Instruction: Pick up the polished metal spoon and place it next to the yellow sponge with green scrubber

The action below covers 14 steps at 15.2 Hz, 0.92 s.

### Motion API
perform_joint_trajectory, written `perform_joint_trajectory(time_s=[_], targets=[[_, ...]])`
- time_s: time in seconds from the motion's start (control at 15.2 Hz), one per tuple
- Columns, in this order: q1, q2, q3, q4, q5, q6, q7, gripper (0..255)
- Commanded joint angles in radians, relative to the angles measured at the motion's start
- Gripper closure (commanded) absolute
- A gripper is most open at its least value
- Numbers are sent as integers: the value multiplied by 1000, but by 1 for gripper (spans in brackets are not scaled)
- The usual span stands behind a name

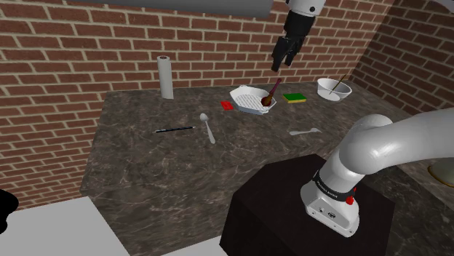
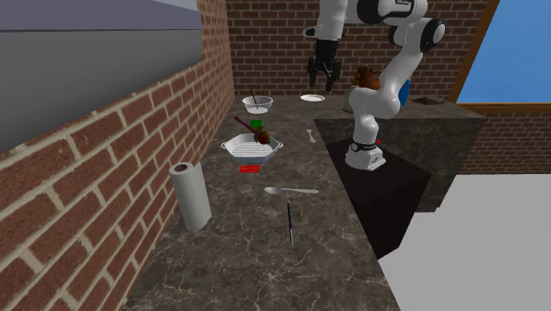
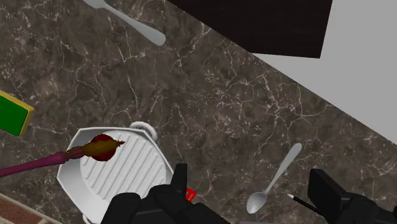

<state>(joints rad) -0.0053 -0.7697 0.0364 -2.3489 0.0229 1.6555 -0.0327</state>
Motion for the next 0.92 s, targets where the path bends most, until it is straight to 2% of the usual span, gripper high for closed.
perform_joint_trajectory(time_s=[0.0,0.4,0.86], targets=[[0,0,0,0,0,0,0,0],[-10,86,129,-89,31,182,191,0],[-41,276,282,-112,21,392,432,0]])
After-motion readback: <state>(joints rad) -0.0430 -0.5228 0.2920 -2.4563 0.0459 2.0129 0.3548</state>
